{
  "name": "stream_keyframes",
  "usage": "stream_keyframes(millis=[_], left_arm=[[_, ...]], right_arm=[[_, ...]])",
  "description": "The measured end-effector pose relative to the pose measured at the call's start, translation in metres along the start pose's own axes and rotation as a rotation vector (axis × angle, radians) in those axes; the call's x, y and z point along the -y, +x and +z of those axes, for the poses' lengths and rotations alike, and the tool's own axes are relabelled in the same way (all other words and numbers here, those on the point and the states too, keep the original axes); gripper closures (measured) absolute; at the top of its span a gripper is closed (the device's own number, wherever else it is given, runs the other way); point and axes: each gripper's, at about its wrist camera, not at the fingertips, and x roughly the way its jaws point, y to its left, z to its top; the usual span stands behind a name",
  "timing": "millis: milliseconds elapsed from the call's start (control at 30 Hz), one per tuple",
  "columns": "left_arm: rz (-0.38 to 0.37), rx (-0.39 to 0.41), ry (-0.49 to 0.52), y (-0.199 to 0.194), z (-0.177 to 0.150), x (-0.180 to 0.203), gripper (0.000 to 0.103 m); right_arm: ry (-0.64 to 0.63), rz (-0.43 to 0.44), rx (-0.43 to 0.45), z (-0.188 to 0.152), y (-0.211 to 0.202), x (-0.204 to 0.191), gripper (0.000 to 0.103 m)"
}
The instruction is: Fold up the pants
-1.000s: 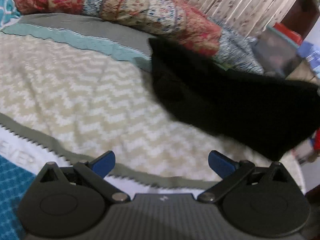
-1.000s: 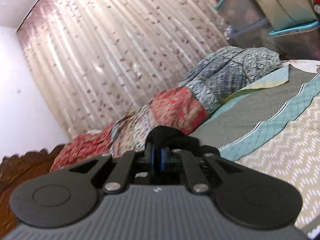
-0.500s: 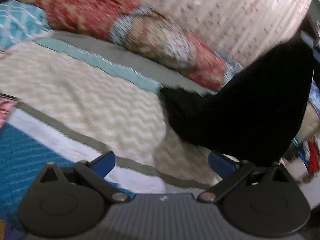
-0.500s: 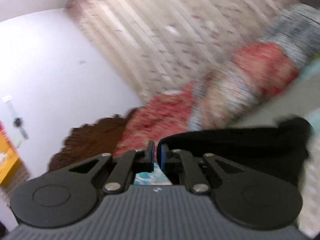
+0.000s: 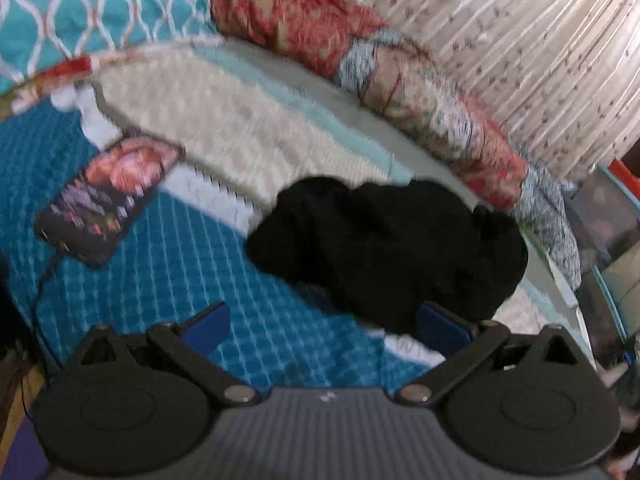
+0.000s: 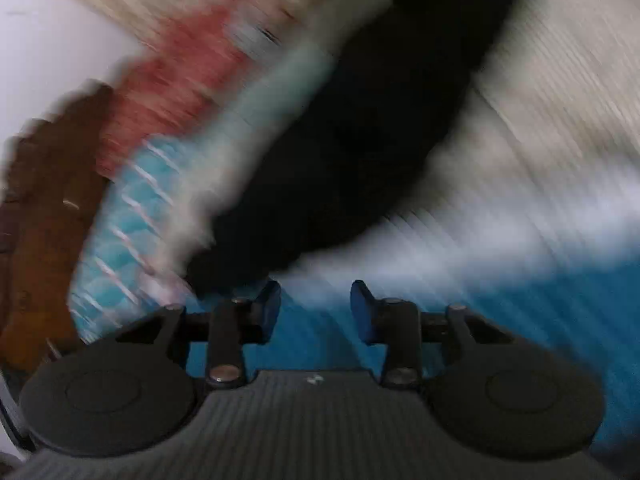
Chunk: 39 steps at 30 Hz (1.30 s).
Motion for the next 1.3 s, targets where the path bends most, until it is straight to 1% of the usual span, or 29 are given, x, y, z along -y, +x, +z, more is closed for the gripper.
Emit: stream_keyframes(millis=[33, 67, 100, 133, 200, 267, 300, 367, 400, 433, 500, 567, 633, 667, 700, 733, 767, 800, 833, 867, 900, 967, 1000, 1067, 1133, 1167, 1200, 1233, 1300], left_arm=[[-0.002, -0.012, 0.001, 0.005, -0.002, -0.002, 0.0], [-0.005, -0.021, -0.008, 0.01, -0.002, -0.003, 0.0], [-0.013, -0.028, -0.029, 0.016, -0.001, -0.006, 0.0], [-0.022, -0.043, -0.059, 0.023, 0.0, -0.008, 0.0], [-0.055, -0.077, -0.121, 0.037, 0.006, -0.015, 0.0], [-0.082, -0.095, -0.163, 0.051, 0.014, -0.019, 0.0], [-0.087, -0.109, -0.192, 0.059, 0.019, -0.021, 0.0], [-0.099, -0.133, -0.252, 0.076, 0.027, -0.026, 0.0], [-0.104, -0.136, -0.276, 0.083, 0.03, -0.027, 0.0], [-0.104, -0.136, -0.289, 0.09, 0.033, -0.028, 0.0], [-0.095, -0.133, -0.309, 0.1, 0.037, -0.026, 0.0], [-0.089, -0.129, -0.315, 0.107, 0.04, -0.022, 0.0], [-0.065, -0.126, -0.313, 0.113, 0.042, -0.015, 0.0], [-0.05, -0.126, -0.312, 0.116, 0.042, -0.012, 0.001], [-0.037, -0.125, -0.312, 0.117, 0.043, -0.009, 0.002], [-0.026, -0.125, -0.31, 0.119, 0.044, -0.005, 0.015], [-0.017, -0.133, -0.304, 0.122, 0.046, -0.001, 0.037], [0.01, -0.144, -0.293, 0.124, 0.048, 0.002, 0.046], [0.018, -0.151, -0.29, 0.124, 0.05, 0.004, 0.064], [-0.002, -0.161, -0.294, 0.125, 0.054, 0.007, 0.077], [-0.016, -0.161, -0.295, 0.123, 0.06, 0.009, 0.078], [-0.049, -0.111, -0.272, 0.112, 0.079, 0.019, 0.082], [-0.086, -0.076, -0.264, 0.103, 0.091, 0.026, 0.083], [-0.183, 0.002, -0.256, 0.081, 0.111, 0.043, 0.083], [-0.264, 0.065, -0.218, 0.061, 0.121, 0.061, 0.083], [-0.299, 0.084, -0.194, 0.051, 0.122, 0.068, 0.083], [-0.329, 0.094, -0.164, 0.042, 0.118, 0.076, 0.083], [-0.338, 0.091, -0.138, 0.036, 0.111, 0.08, 0.083], [-0.319, 0.055, -0.082, 0.031, 0.09, 0.083, 0.083]], right_arm=[[0.04, -0.021, 0.004, -0.004, -0.007, 0.013, 0.06], [0.075, -0.037, 0.041, 0.0, -0.019, 0.026, 0.06], [0.102, -0.05, 0.098, 0.008, -0.033, 0.037, 0.06], [0.122, -0.069, 0.161, 0.023, -0.047, 0.045, 0.06], [0.127, -0.094, 0.265, 0.048, -0.064, 0.059, 0.057], [0.082, -0.133, 0.368, 0.088, -0.077, 0.064, 0.048], [0.051, -0.159, 0.407, 0.103, -0.077, 0.064, 0.041], [-0.03, -0.223, 0.475, 0.146, -0.068, 0.066, 0.034], [-0.069, -0.247, 0.493, 0.167, -0.059, 0.064, 0.025], [-0.104, -0.272, 0.506, 0.182, -0.04, 0.059, 0.017], [-0.162, -0.321, 0.509, 0.205, -0.01, 0.063, 0.016], [-0.161, -0.364, 0.513, 0.216, 0.01, 0.079, 0.016], [-0.13, -0.358, 0.513, 0.234, 0.028, 0.085, 0.016], [-0.115, -0.352, 0.51, 0.235, 0.027, 0.09, 0.016], [-0.107, -0.34, 0.502, 0.242, 0.035, 0.091, 0.018], [-0.122, -0.33, 0.479, 0.247, 0.044, 0.09, 0.038], [-0.149, -0.333, 0.435, 0.245, 0.049, 0.083, 0.06], [-0.169, -0.375, 0.377, 0.247, 0.055, 0.079, 0.096], [-0.16, -0.433, 0.361, 0.25, 0.054, 0.077, 0.097], [-0.136, -0.422, 0.401, 0.253, 0.041, 0.075, 0.097], [-0.103, -0.367, 0.458, 0.256, 0.022, 0.075, 0.097], [-0.023, -0.262, 0.597, 0.261, -0.031, 0.074, 0.097], [0.006, -0.231, 0.663, 0.262, -0.061, 0.073, 0.097], [0.036, -0.185, 0.797, 0.255, -0.123, 0.074, 0.097], [0.051, -0.142, 0.902, 0.234, -0.182, 0.078, 0.097], [0.051, -0.131, 0.944, 0.216, -0.209, 0.082, 0.097], [0.047, -0.131, 0.965, 0.2, -0.227, 0.086, 0.097], [0.043, -0.138, 0.976, 0.179, -0.243, 0.092, 0.097], [0.038, -0.19, 0.959, 0.135, -0.264, 0.11, 0.097]])
